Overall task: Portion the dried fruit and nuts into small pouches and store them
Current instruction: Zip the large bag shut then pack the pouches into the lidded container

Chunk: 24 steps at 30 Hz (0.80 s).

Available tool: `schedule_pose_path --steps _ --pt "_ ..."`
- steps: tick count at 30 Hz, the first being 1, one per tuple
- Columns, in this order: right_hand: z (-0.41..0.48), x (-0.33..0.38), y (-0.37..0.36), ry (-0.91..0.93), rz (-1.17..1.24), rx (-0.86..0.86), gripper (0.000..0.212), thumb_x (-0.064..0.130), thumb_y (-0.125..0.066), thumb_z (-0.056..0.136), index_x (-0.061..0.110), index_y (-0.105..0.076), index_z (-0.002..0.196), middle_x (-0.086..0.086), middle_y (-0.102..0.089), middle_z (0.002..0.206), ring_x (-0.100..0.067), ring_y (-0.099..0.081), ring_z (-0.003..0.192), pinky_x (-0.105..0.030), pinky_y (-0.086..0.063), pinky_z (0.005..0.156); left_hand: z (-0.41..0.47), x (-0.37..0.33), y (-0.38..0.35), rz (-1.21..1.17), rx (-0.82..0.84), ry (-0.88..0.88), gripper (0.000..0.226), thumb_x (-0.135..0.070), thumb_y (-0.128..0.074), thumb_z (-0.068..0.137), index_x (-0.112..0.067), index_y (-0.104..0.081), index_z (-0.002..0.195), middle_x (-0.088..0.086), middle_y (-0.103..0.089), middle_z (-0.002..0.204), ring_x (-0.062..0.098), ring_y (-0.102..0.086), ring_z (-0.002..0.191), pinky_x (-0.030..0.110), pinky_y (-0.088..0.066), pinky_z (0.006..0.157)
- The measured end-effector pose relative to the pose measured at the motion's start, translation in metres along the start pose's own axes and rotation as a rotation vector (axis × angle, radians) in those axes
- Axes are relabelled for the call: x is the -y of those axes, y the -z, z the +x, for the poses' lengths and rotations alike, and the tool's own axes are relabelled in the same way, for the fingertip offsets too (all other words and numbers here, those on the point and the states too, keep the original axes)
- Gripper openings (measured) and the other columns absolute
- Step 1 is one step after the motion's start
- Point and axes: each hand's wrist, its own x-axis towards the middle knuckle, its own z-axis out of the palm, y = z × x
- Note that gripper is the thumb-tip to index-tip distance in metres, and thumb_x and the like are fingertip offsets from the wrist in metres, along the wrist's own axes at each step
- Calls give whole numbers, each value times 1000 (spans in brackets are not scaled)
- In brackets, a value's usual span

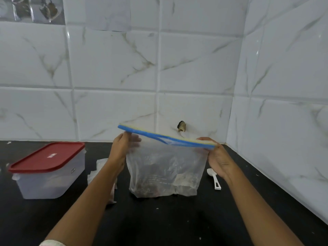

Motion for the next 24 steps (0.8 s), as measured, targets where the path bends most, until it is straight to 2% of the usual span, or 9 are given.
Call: schedule_pose_path --steps 2,6,8,11,15,18,19,22,24 --pt "2 -2 -4 6 114 -37 9 17 -68 72 15 -75 66 2 -72 73 -11 -67 73 -22 -53 69 1 1 -2 -12 -40 -25 34 -31 -41 98 -9 -57 78 5 -62 74 14 -56 62 10 -36 37" --pt "14 -17 -13 125 112 -268 10 15 -59 89 16 -67 82 7 -68 66 -7 -62 66 -18 -53 64 7 9 -8 -27 -174 -78 30 -29 -48 96 -11 -52 72 3 -56 65 15 -53 60 15 -43 51" --pt "20 -24 -15 200 118 -330 13 12 -59 89 25 -60 89 7 -64 63 -5 -61 57 -19 -53 57 11 13 -11 -8 -256 -116 20 -26 -49 96 -9 -48 85 -1 -50 66 9 -47 59 7 -40 46" --pt "28 -29 -16 283 70 -304 21 10 -54 92 30 -58 85 7 -59 64 -10 -56 63 -25 -49 61 19 20 -13 7 -320 -164 21 -27 -51 95 -16 -39 108 -3 -50 69 5 -48 63 16 -39 54" --pt "40 -32 -15 306 -19 -260 18 12 -52 92 19 -68 96 14 -66 90 0 -62 83 -16 -51 75 36 28 -10 140 -236 -305 15 -28 -49 95 -21 -43 106 2 -51 66 8 -46 59 11 -41 54" --pt "45 -28 -7 250 -74 -188 35 15 -62 83 17 -62 118 14 -65 100 1 -61 93 -17 -52 83 51 34 -2 240 -47 -316 13 -35 -56 89 -25 -60 97 -6 -62 84 3 -54 75 21 -41 70" --pt "45 -27 -4 238 -117 -175 42 14 -65 80 19 -59 122 14 -62 106 -1 -58 101 -19 -51 88 54 37 1 276 32 -304 21 -40 -63 82 -27 -61 99 -8 -62 93 4 -55 84 21 -40 75" --pt "40 -29 0 223 -290 -158 53 9 -69 77 21 -55 126 20 -51 110 -5 -46 116 -27 -44 97 50 41 7 453 189 -287 78 -41 -82 58 -23 -49 127 -7 -49 120 8 -48 108 18 -37 89" --pt "37 -32 -1 241 -338 -162 45 7 -68 79 18 -58 122 17 -53 106 -3 -49 108 -26 -47 94 44 44 9 504 181 -315 84 -26 -83 60 -17 -44 134 -8 -43 125 6 -41 114 17 -34 94"
